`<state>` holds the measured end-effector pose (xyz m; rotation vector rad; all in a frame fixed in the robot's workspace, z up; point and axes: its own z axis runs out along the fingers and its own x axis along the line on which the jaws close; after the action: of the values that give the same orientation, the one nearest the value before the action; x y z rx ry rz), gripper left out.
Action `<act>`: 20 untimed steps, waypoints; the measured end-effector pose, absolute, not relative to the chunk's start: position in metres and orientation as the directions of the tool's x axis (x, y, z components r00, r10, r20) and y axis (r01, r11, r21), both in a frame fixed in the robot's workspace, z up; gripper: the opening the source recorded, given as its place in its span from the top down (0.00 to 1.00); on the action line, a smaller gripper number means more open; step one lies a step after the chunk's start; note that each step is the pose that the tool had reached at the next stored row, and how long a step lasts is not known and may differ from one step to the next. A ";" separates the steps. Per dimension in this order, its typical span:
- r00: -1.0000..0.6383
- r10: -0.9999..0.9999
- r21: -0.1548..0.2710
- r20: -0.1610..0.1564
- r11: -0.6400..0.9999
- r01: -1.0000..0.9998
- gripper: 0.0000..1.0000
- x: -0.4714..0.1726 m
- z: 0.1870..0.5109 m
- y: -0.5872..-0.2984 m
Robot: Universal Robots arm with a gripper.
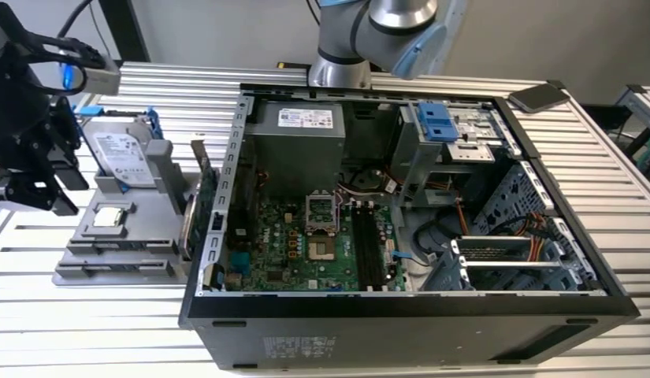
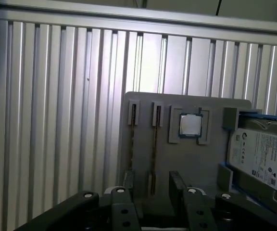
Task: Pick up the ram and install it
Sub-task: 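Pick up the ram and move it above insertion slot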
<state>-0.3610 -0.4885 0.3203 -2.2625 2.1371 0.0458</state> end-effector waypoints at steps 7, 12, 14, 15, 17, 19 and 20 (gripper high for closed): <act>0.049 -0.998 -0.001 -0.041 -0.049 -0.999 0.00 -0.360 0.308 -0.490; 0.044 -0.998 -0.001 -0.041 -0.044 -0.999 0.00 -0.359 0.298 -0.490; 0.041 -0.998 -0.001 -0.041 -0.041 -0.999 0.00 -0.359 0.295 -0.490; 0.040 -0.998 -0.001 -0.041 -0.040 -0.999 0.00 -0.359 0.293 -0.491; 0.036 -0.998 -0.001 -0.041 -0.036 -0.999 0.00 -0.359 0.289 -0.491; 0.032 -0.999 -0.001 -0.041 -0.032 -0.999 0.00 -0.358 0.286 -0.491; 0.031 -0.999 -0.001 -0.041 -0.031 -1.000 0.00 -0.358 0.284 -0.492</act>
<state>-0.3582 -0.4916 0.2840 -2.2347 2.1655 0.0452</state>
